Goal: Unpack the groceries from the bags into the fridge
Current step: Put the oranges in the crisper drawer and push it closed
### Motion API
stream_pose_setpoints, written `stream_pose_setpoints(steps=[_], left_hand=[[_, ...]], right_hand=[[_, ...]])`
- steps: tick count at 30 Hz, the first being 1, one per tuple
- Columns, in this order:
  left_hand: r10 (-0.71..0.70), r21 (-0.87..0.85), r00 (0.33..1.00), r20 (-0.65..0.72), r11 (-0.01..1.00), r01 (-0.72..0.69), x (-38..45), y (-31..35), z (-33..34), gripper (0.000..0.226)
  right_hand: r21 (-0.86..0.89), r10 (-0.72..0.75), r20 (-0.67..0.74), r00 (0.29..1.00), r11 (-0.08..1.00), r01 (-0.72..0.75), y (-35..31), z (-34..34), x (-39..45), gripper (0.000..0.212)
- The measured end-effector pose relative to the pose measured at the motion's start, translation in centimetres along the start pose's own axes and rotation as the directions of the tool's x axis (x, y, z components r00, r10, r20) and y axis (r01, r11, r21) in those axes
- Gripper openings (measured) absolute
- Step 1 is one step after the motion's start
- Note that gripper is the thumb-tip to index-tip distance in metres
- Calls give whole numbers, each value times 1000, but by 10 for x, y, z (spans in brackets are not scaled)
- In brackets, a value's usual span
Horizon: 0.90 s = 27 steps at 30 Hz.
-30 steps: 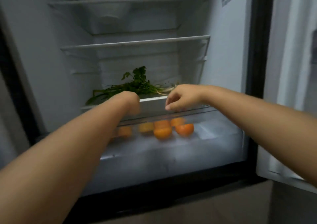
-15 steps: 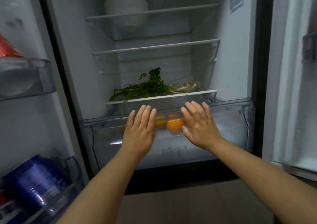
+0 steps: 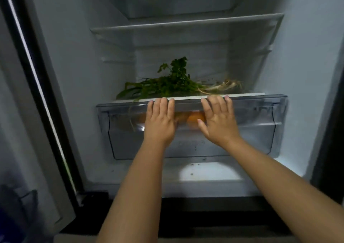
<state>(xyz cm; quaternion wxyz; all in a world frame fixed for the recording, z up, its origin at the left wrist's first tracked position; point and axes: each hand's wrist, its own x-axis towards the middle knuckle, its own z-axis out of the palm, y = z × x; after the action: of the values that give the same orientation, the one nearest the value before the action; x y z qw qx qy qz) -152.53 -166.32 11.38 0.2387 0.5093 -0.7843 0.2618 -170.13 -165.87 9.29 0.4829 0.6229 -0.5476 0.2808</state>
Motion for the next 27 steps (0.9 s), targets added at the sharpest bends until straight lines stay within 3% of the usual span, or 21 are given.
stream_pose_setpoints(steps=[4, 12, 15, 18, 20, 24, 25, 27], left_hand=[[-98, 8, 985, 145, 995, 98, 27, 9, 24, 61], [-144, -22, 975, 171, 988, 150, 29, 11, 29, 60], [-172, 10, 959, 226, 985, 175, 17, 14, 10, 62], [-290, 113, 918, 270, 956, 269, -28, 11, -19, 59], [-321, 165, 908, 268, 944, 285, -71, 3, -42, 59], [-430, 156, 863, 266, 902, 402, -149, -27, -109, 54], [-431, 120, 874, 223, 902, 414, -166, -33, -127, 49], [-344, 108, 939, 3, 933, 342, -203, -43, -158, 39]], right_hand=[[-52, 7, 121, 993, 999, -1, 6, 41, 9, 60], [60, 44, 34, 998, 997, -46, 0, 56, 10, 60], [137, 42, 190, 981, 988, -69, -2, 44, 11, 60], [346, 115, 267, 957, 915, -207, -7, 15, 13, 58], [392, 145, 347, 926, 875, -284, -16, -13, 9, 56], [595, -7, 236, 972, 791, -140, -72, -83, -12, 46], [666, -46, 186, 981, 740, -92, -91, -103, -18, 41], [779, -74, 83, 994, 627, -18, -131, -146, -28, 38]])
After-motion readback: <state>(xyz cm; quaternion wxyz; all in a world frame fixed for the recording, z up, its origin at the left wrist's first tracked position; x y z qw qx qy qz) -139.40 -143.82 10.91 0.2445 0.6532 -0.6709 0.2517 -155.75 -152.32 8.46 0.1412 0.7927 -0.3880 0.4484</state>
